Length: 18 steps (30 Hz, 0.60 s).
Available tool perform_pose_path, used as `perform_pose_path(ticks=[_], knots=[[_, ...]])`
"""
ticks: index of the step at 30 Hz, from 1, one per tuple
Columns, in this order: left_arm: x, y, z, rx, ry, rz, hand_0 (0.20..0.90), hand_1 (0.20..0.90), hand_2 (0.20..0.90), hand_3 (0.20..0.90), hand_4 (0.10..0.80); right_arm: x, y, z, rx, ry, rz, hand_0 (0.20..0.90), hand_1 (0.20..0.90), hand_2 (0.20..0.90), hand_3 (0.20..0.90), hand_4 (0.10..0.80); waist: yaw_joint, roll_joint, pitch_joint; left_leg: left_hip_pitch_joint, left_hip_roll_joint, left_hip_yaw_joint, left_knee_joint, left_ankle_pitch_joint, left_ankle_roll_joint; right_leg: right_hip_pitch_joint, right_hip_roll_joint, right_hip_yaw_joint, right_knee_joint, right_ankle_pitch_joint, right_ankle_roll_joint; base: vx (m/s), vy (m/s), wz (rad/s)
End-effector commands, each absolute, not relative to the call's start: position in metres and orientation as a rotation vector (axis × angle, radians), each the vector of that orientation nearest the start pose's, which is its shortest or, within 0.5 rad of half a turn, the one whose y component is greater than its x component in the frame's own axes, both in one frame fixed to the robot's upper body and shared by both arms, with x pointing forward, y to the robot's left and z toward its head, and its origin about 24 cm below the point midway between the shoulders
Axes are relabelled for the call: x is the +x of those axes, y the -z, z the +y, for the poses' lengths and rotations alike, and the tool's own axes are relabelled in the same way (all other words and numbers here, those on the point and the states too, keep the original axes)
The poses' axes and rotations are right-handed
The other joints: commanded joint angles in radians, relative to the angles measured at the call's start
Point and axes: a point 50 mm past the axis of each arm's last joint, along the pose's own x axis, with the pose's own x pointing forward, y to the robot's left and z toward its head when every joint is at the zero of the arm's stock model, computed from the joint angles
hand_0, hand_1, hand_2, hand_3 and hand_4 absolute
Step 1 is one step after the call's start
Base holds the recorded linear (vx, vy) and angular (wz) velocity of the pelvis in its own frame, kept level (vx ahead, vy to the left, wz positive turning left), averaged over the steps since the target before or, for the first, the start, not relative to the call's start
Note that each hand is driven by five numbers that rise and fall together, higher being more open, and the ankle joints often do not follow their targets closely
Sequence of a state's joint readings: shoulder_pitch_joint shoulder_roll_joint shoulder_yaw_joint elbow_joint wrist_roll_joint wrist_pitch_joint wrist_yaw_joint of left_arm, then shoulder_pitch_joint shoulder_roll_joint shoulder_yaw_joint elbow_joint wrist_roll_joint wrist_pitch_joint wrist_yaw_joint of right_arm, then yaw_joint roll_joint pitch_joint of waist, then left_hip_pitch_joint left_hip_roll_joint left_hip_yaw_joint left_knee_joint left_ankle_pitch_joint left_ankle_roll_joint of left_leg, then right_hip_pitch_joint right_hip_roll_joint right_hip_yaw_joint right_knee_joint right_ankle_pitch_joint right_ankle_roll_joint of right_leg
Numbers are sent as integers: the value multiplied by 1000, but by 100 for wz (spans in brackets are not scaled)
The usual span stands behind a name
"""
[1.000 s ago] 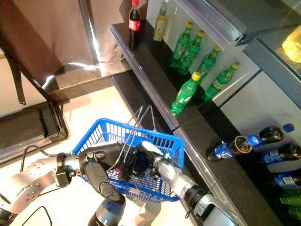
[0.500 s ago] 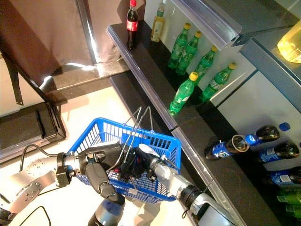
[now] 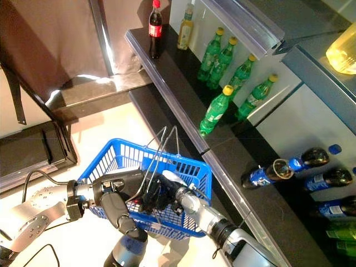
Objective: Pick up the drink and place into the basket.
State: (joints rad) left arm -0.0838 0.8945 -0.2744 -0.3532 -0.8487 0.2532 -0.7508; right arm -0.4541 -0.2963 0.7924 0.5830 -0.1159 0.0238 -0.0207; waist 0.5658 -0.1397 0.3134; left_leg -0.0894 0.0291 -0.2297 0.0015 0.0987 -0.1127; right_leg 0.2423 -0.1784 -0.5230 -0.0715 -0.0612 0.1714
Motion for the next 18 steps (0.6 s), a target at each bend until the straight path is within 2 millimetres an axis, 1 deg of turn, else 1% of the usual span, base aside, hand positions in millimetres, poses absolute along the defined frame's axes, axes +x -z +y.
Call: perform_pose_path(ticks=[1, 6, 7, 10, 12, 13, 17, 18], knots=[[173, -222, 111, -291, 1596, -722, 300, 300, 300, 200, 100, 284, 4, -56, -687, -649, 98, 900, 900, 900, 900, 800, -18, 32, -252, 60, 27, 5, -89, -12, -5, -50, -17, 17, 66, 68, -13, 12, -22, -6], [177, -220, 113, -294, 1527, -724, 300, 300, 300, 200, 100, 286, -2, -56, -666, -636, 78, 900, 900, 900, 900, 800, -23, 35, -250, 63, 29, 12, -89, -14, -4, -52, -19, 23, 64, 69, -13, 3, -13, -6], [180, -219, 115, -300, 1459, -721, 300, 300, 300, 200, 100, 287, -7, -56, -643, -623, 66, 900, 900, 900, 900, 800, -27, 36, -250, 64, 30, 15, -89, -14, -3, -53, -19, 27, 63, 69, -13, 13, -17, -14], [185, -216, 121, -321, 1368, -713, 300, 300, 300, 200, 100, 289, -16, -56, -600, -598, 35, 900, 900, 900, 900, 800, -31, 36, -248, 67, 31, 21, -89, -16, -1, -51, -20, 31, 61, 72, -11, 18, -23, -14], [187, -214, 124, -332, 1323, -716, 300, 300, 300, 200, 100, 290, -21, -57, -581, -587, 14, 900, 900, 900, 900, 800, -34, 36, -247, 69, 31, 24, -89, -17, 0, -51, -20, 34, 58, 72, -11, 6, -17, -9], [188, -213, 128, -344, 1281, -719, 300, 300, 300, 200, 100, 291, -27, -58, -560, -576, -8, 900, 900, 900, 900, 800, -36, 38, -245, 70, 31, 25, -89, -17, 1, -51, -20, 37, 57, 72, -11, -2, -7, -4], [190, -211, 132, -349, 1228, -721, 300, 300, 300, 200, 100, 292, -33, -59, -538, -562, -31, 900, 900, 900, 900, 800, -39, 39, -244, 72, 32, 28, -89, -18, 2, -50, -21, 39, 55, 72, -10, 1, -2, -8], [193, -209, 135, -349, 1180, -724, 300, 300, 300, 200, 100, 293, -38, -59, -527, -553, -52, 900, 900, 900, 900, 800, -43, 41, -242, 74, 32, 31, -89, -19, 4, -49, -23, 40, 54, 71, -9, 0, 0, 0]])
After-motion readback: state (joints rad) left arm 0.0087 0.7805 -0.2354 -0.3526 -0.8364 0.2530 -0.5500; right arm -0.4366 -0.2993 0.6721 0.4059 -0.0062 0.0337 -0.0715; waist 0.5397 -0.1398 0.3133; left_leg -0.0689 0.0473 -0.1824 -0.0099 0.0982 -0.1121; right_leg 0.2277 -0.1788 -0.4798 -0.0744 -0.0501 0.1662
